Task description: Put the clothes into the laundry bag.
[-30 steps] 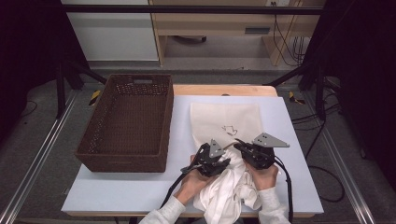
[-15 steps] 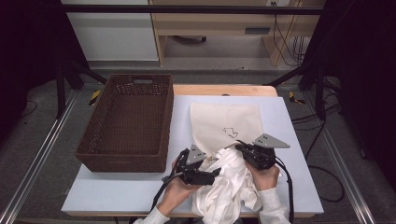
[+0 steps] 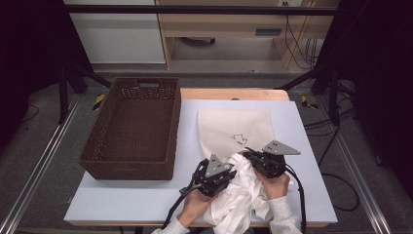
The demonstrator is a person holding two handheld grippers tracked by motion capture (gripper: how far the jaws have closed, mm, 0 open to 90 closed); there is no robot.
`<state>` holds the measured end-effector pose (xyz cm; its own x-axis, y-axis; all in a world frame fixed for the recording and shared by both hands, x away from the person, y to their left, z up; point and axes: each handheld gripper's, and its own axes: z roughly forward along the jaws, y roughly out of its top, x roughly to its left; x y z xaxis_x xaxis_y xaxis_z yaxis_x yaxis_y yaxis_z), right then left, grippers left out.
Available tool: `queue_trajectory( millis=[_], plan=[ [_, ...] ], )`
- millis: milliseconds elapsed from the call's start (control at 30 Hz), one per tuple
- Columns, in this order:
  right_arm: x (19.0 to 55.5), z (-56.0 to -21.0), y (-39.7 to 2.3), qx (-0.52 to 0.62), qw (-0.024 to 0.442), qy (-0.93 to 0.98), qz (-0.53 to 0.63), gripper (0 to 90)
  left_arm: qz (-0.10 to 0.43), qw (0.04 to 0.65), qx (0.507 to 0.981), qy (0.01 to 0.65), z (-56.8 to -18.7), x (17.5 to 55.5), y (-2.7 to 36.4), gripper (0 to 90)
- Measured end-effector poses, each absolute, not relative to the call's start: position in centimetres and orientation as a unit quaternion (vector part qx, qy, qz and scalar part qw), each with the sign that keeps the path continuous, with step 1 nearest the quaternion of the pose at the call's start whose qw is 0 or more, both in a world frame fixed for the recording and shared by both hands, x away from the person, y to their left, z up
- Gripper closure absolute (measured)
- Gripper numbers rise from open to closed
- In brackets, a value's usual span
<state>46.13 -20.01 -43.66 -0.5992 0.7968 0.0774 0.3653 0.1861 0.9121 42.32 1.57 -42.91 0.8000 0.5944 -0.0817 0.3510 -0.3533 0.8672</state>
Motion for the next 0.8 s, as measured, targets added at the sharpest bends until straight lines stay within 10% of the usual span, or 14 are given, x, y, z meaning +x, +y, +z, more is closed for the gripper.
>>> queue_trajectory(
  millis=[500,633,800],
  plan=[
    [45.8,-42.9,-19.6,0.371,0.206,0.741,0.520,86.2,0.128,0.439,0.836,0.302,-45.2,45.8,-0.1,77.9],
    [45.7,-42.8,-19.9,0.373,0.207,0.739,0.522,86.1,0.137,0.458,0.823,0.307,-45.2,45.4,0.8,62.9],
    [45.6,-42.8,-20.0,0.375,0.223,0.744,0.507,86.1,0.158,0.450,0.822,0.312,-44.4,44.3,2.2,23.6]
  ],
)
